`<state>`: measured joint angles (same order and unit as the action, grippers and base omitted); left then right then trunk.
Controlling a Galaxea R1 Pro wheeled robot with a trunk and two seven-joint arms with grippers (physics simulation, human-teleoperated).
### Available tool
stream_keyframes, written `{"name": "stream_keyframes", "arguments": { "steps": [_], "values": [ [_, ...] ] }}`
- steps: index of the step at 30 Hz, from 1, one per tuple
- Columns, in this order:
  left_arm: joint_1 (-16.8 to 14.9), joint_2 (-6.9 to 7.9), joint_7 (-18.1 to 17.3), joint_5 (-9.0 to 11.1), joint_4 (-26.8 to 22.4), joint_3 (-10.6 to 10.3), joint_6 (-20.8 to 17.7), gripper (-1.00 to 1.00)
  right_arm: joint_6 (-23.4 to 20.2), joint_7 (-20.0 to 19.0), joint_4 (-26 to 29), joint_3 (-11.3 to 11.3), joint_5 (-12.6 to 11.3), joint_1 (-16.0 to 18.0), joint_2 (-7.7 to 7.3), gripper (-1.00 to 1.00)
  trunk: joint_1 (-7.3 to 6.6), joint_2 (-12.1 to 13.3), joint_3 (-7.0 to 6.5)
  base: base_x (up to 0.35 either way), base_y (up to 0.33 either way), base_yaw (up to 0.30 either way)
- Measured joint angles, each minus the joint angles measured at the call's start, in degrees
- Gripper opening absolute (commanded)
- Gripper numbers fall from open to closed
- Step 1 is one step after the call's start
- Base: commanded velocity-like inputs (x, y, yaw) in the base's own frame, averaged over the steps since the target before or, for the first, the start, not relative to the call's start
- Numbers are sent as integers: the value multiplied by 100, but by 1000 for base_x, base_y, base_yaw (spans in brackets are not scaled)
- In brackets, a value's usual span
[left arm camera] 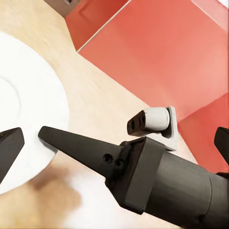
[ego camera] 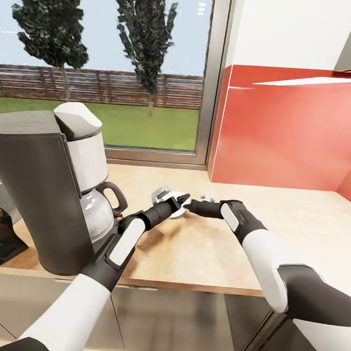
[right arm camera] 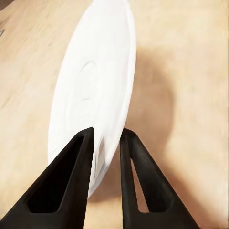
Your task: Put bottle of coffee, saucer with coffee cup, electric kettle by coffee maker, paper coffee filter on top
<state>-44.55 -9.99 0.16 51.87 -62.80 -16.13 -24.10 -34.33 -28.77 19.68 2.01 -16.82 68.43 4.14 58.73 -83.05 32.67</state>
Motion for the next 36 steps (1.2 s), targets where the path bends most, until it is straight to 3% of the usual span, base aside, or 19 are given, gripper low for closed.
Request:
{"name": "stream_keyframes", "arguments": {
  "steps": [12, 19, 22, 31, 36],
  "values": [
    [2, 0, 0, 1, -262, -353, 16, 100, -10, -26, 21, -5, -75, 1, -223, -100, 0, 0, 0, 0, 0, 0],
    [0, 0, 0, 0, -330, -375, 17, 100, 7, -27, 51, -6, -105, 1, -369, -100, 1, 0, 0, -18, 0, 0],
    [2, 1, 0, 0, -358, -377, 17, 100, 16, -18, 186, -118, -110, 1, -445, -100, 3, 0, 0, -240, 0, 0],
    [-1, 1, -6, 1, -449, -370, 16, 100, 19, -18, 261, -172, -100, 1, -473, -100, 3, 1, 0, -204, 0, 0],
    [1, 1, -265, 3, -458, -366, 12, 100, 20, -18, 267, -175, -98, 1, -490, -100, 4, 1, 1, -314, 0, 0]
  ]
}}
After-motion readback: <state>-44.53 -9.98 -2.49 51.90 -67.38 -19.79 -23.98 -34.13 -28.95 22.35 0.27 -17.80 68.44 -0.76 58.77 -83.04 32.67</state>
